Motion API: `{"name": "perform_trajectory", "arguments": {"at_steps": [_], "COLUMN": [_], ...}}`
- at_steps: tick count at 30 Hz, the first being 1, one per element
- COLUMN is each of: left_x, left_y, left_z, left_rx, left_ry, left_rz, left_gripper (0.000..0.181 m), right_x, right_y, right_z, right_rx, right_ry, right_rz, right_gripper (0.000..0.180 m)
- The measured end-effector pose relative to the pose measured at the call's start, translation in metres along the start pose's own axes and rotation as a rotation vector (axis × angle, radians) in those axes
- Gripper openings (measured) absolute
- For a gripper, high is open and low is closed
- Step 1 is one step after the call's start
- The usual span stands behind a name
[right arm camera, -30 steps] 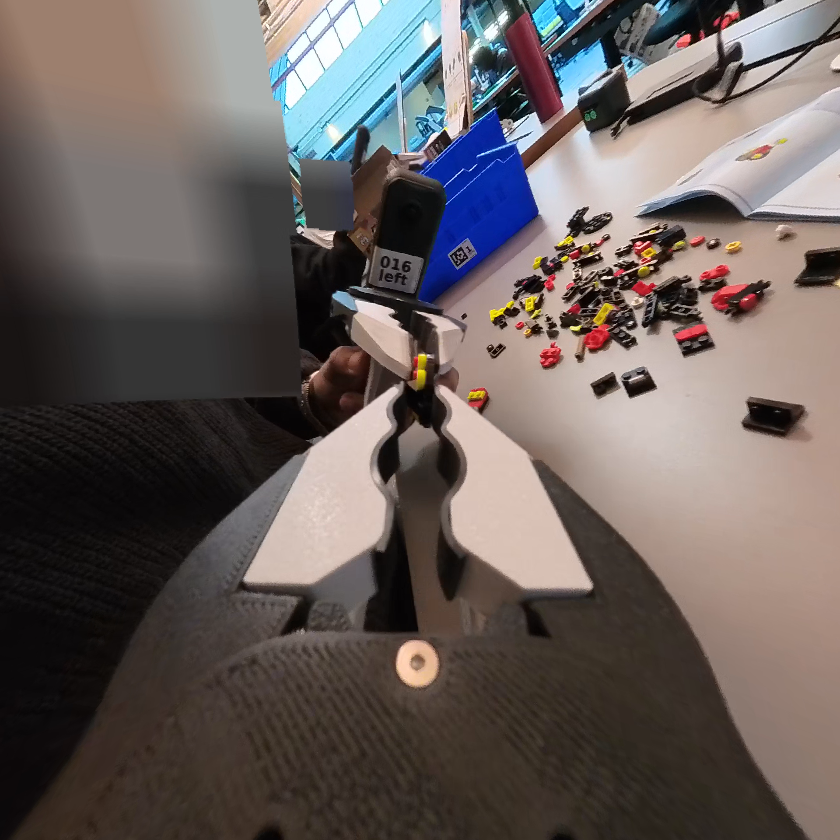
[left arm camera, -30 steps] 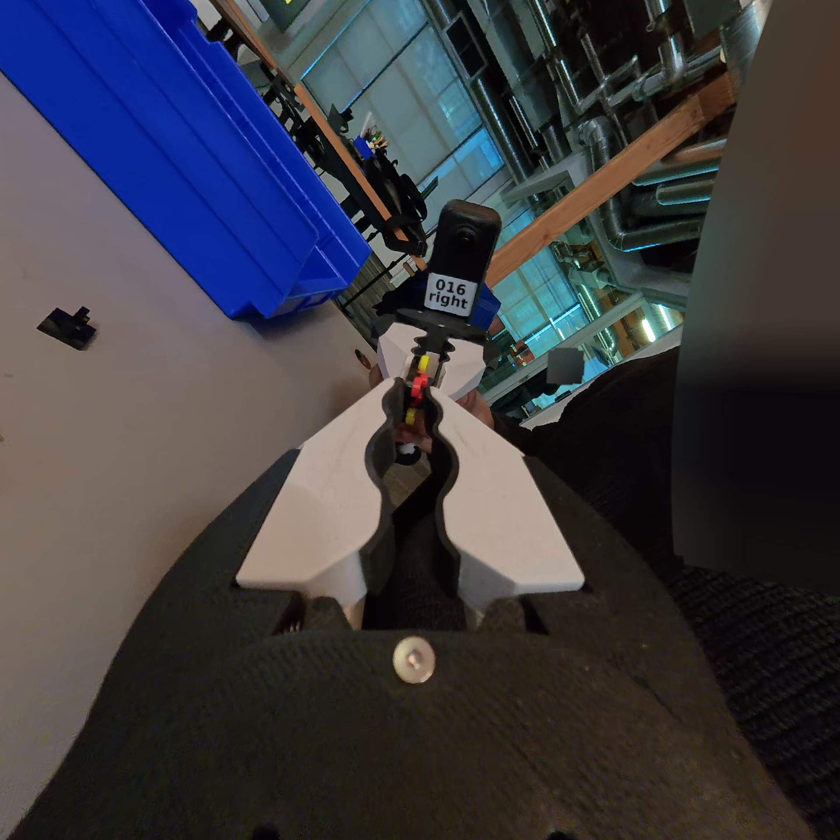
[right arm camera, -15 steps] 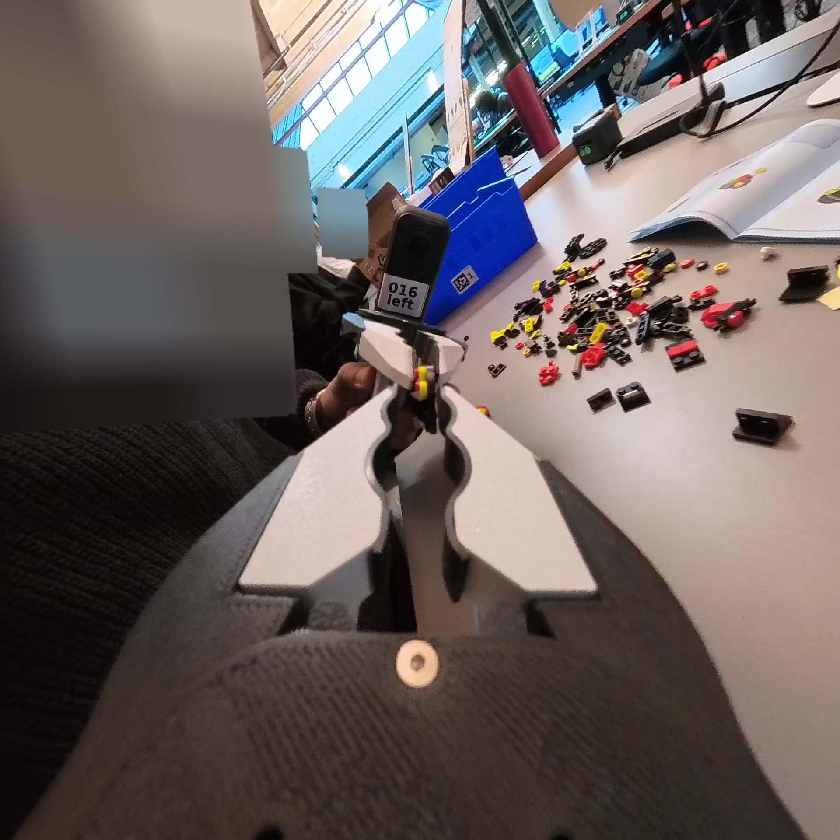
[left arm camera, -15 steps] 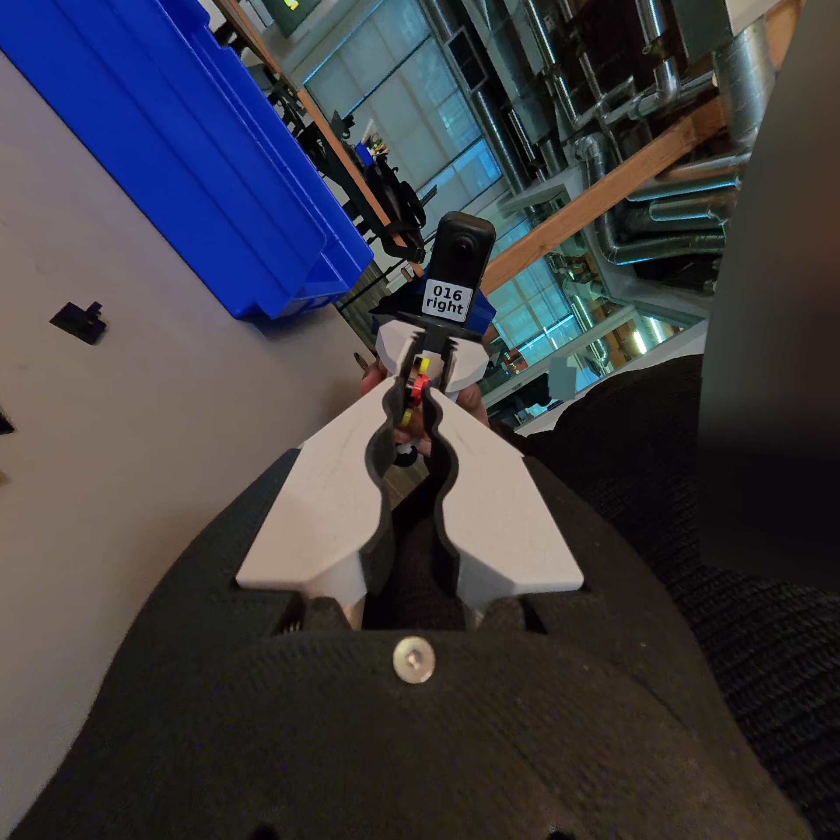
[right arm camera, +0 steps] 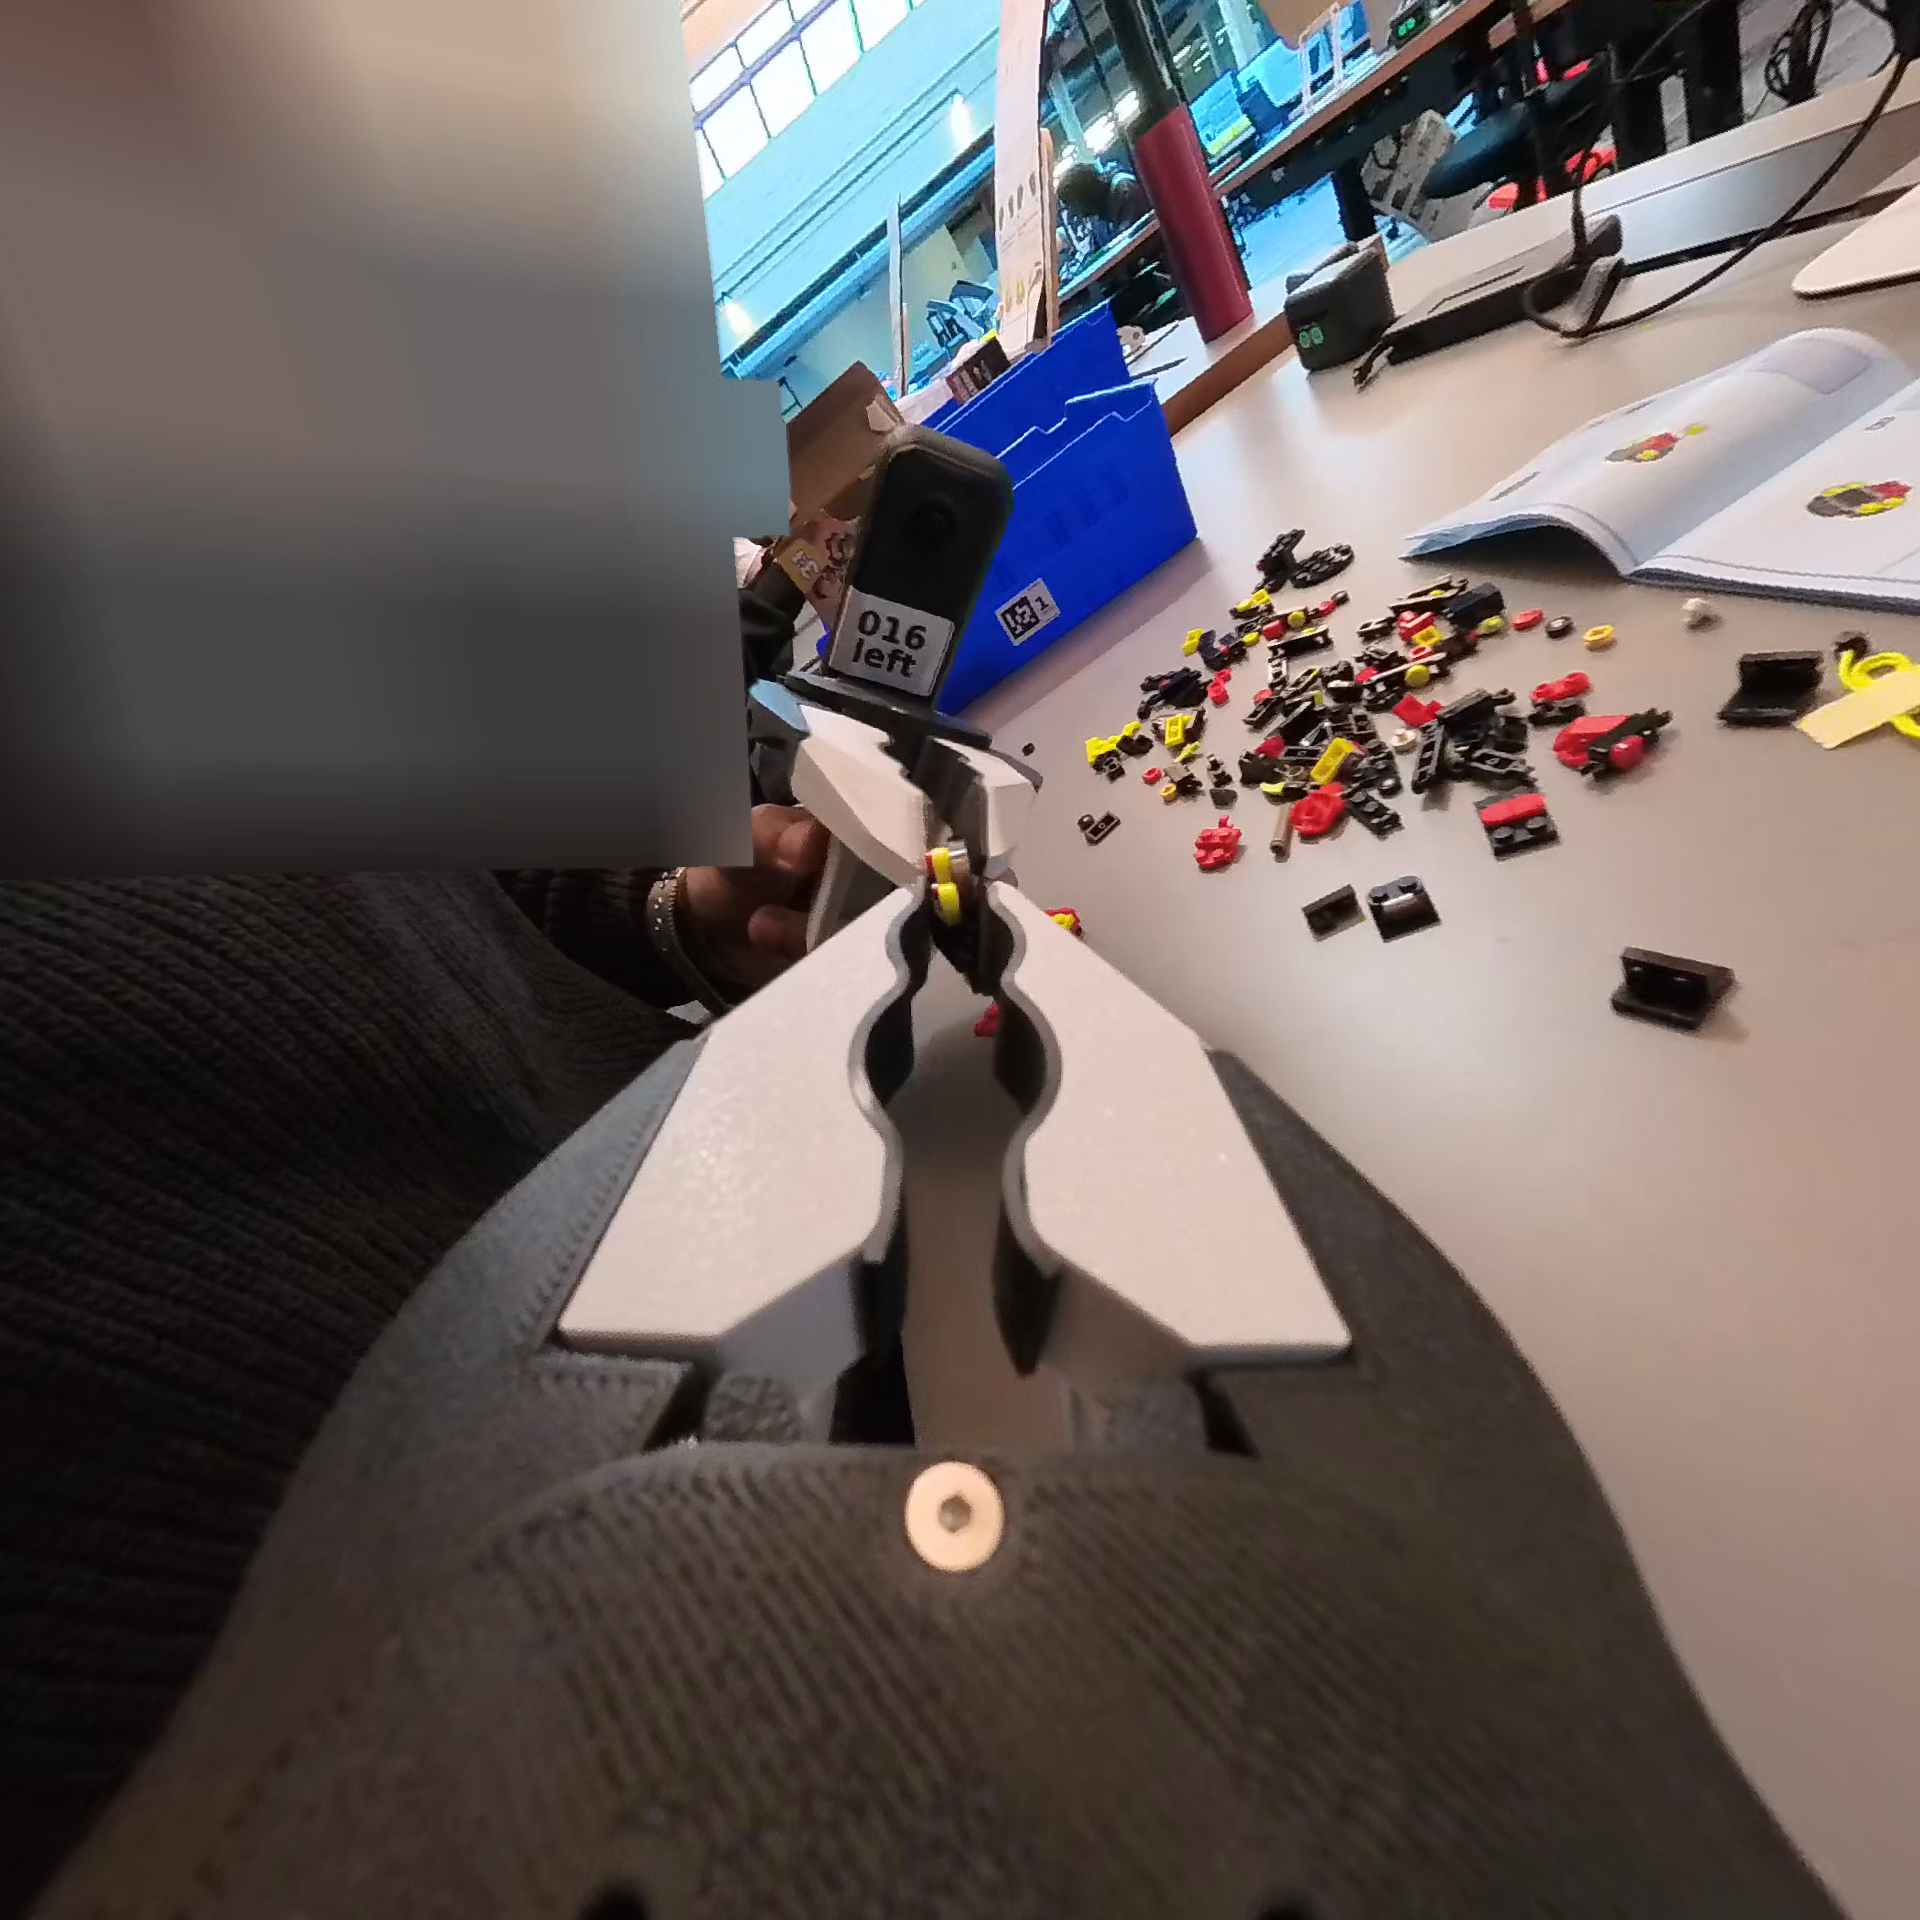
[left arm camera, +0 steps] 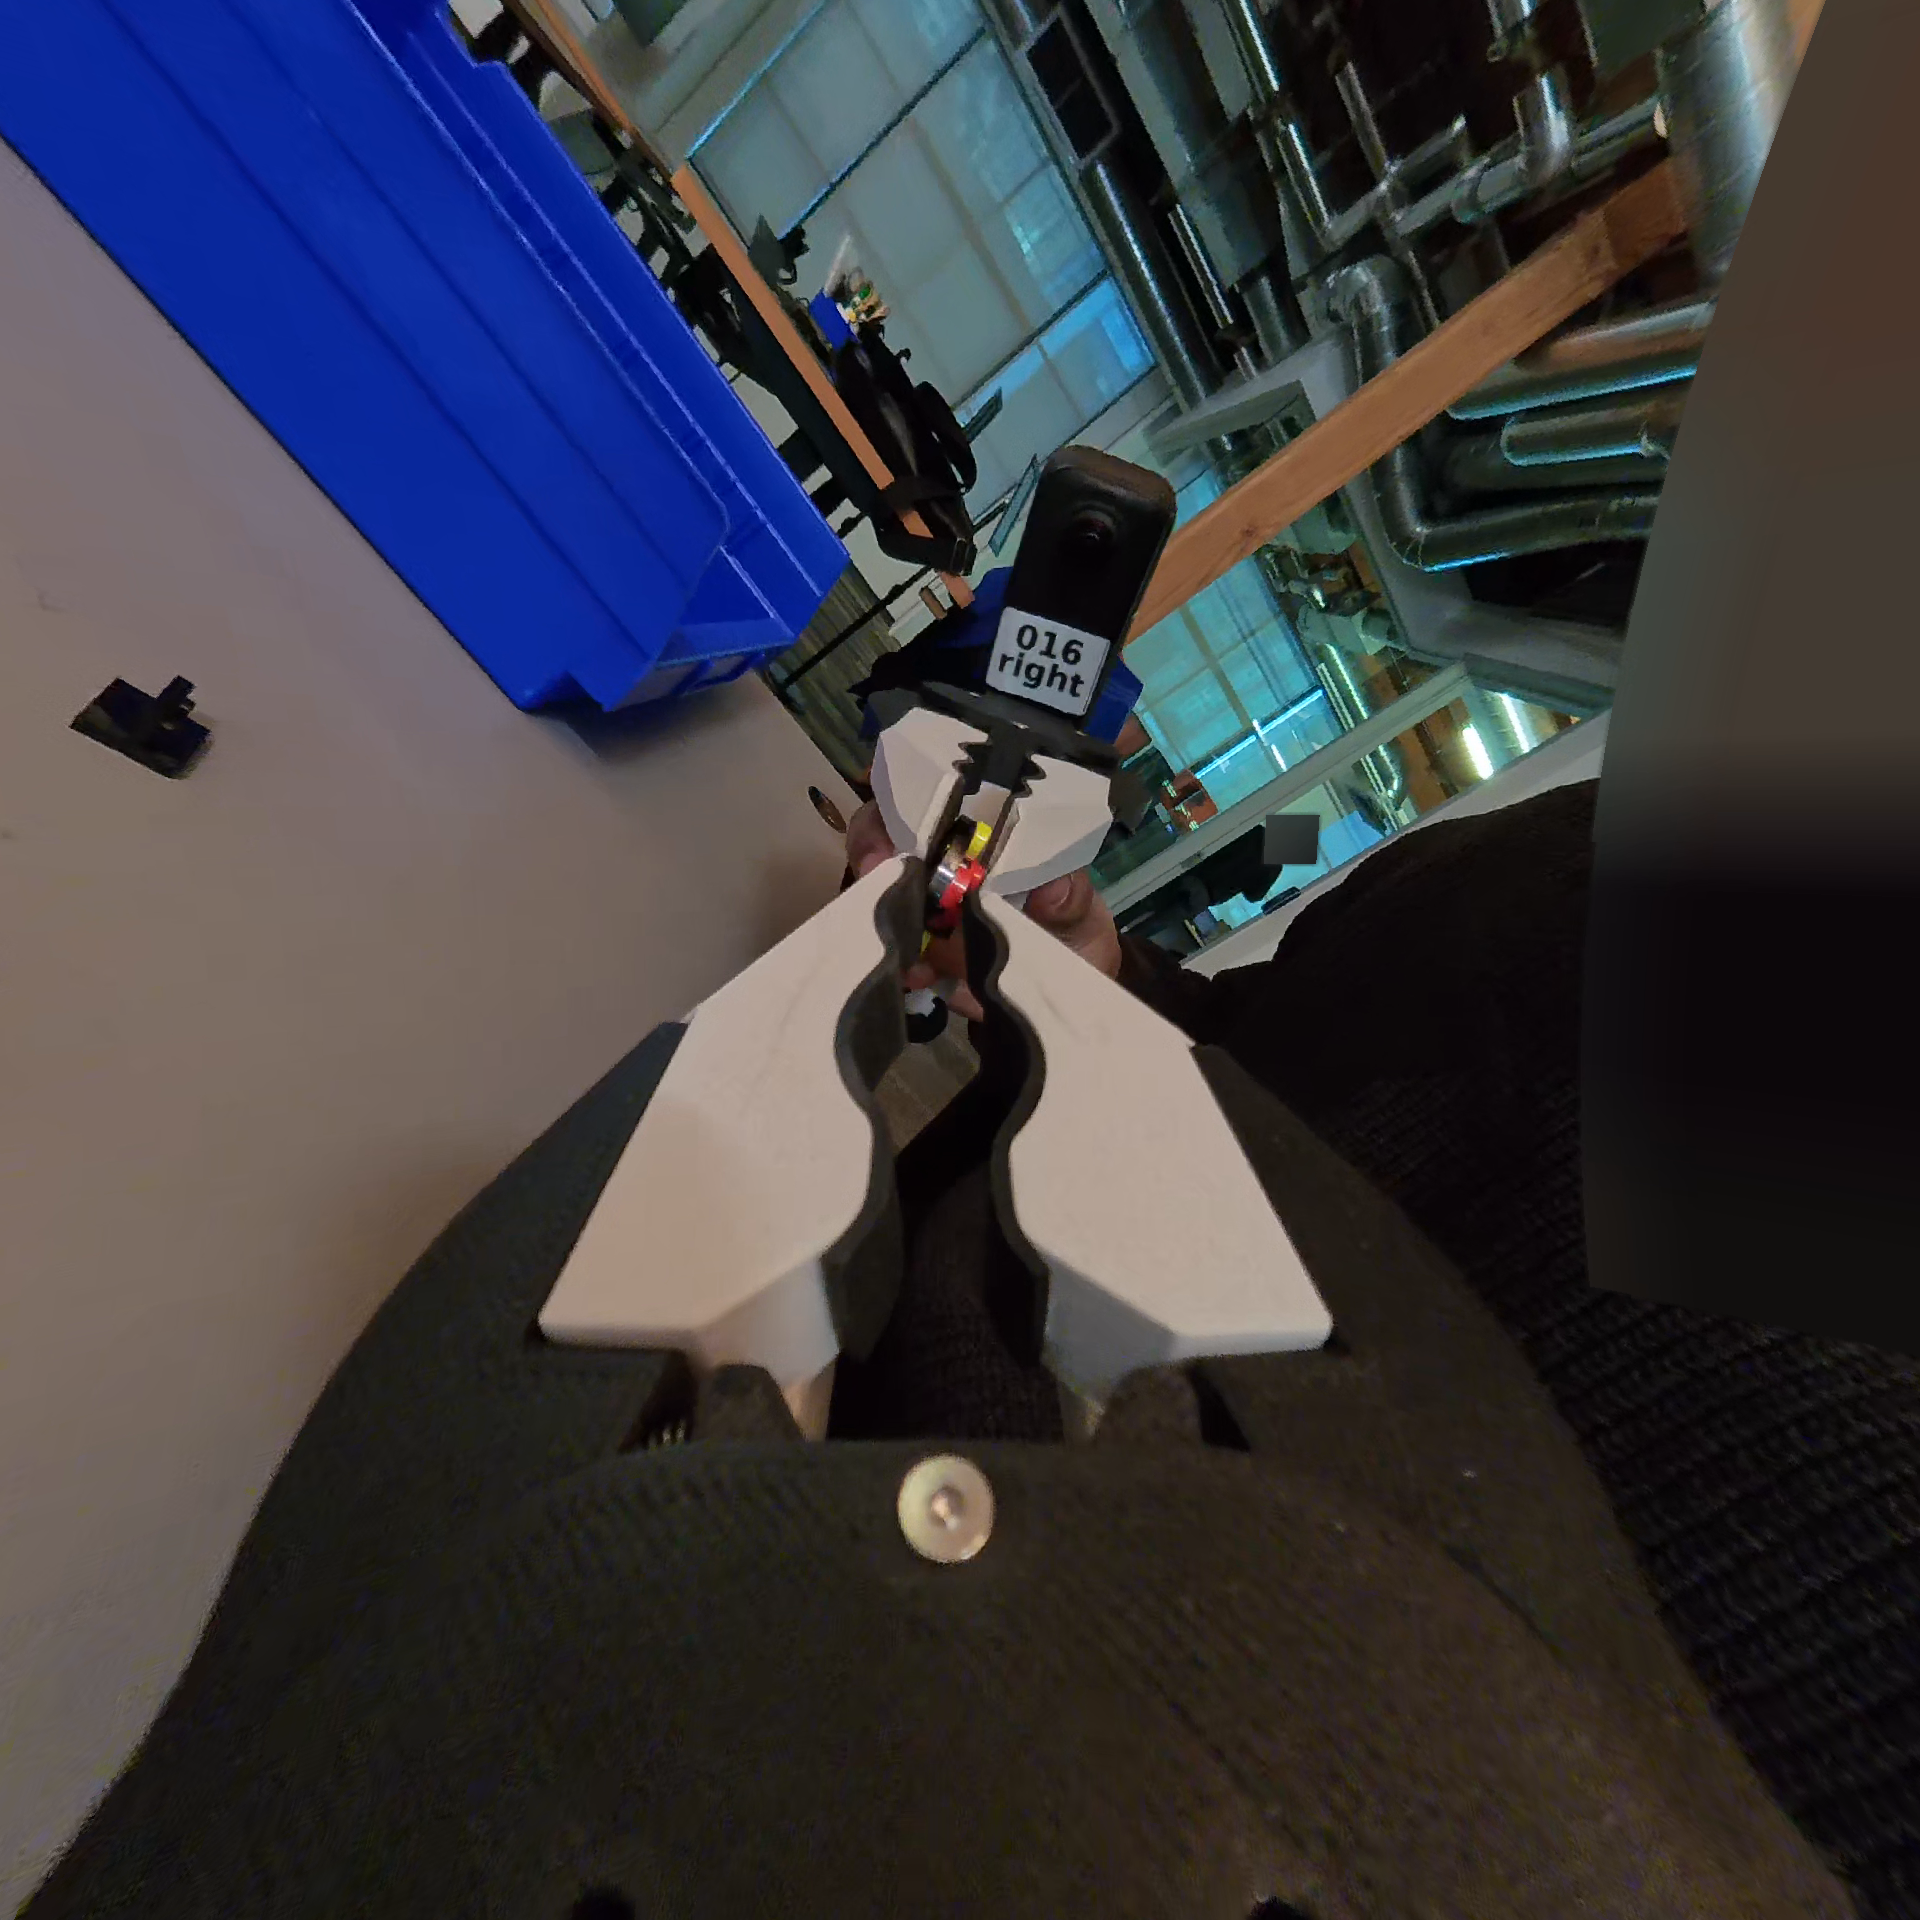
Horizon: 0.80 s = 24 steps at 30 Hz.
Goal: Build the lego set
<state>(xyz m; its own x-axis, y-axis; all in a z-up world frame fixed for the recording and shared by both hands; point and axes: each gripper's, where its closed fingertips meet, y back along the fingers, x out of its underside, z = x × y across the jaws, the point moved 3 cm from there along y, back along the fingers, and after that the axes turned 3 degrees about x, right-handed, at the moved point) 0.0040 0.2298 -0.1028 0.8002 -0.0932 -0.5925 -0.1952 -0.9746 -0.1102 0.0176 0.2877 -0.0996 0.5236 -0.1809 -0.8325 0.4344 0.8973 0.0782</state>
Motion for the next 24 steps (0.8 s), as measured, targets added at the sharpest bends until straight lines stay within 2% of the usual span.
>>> {"name": "perform_trajectory", "arguments": {"at_steps": [6,9,14,18,24], "left_x": [-0.001,-0.004,-0.008,-0.007,-0.004], "left_y": [0.001,0.003,0.009,0.006,0.001], "left_z": [0.001,0.004,0.011,0.008,0.005], "left_rx": [0.014,0.064,0.106,0.12,0.144], "left_ry": [0.029,0.141,0.267,0.279,0.315], "left_rz": [-0.007,-0.063,-0.138,-0.141,-0.153], "left_gripper": [0.003,0.003,0.004,0.004,0.004], "right_x": [0.0,-0.004,-0.003,-0.001,0.002], "right_y": [-0.001,0.0,-0.001,-0.004,-0.005], "right_z": [-0.002,-0.003,-0.006,-0.006,-0.001], "right_rx": [-0.018,-0.023,-0.007,-0.011,-0.022], "right_ry": [-0.045,-0.061,-0.072,-0.084,-0.064], "right_rz": [0.001,-0.033,-0.03,-0.024,-0.002], "right_gripper": [0.007,0.02,0.024,0.022,0.008]}}
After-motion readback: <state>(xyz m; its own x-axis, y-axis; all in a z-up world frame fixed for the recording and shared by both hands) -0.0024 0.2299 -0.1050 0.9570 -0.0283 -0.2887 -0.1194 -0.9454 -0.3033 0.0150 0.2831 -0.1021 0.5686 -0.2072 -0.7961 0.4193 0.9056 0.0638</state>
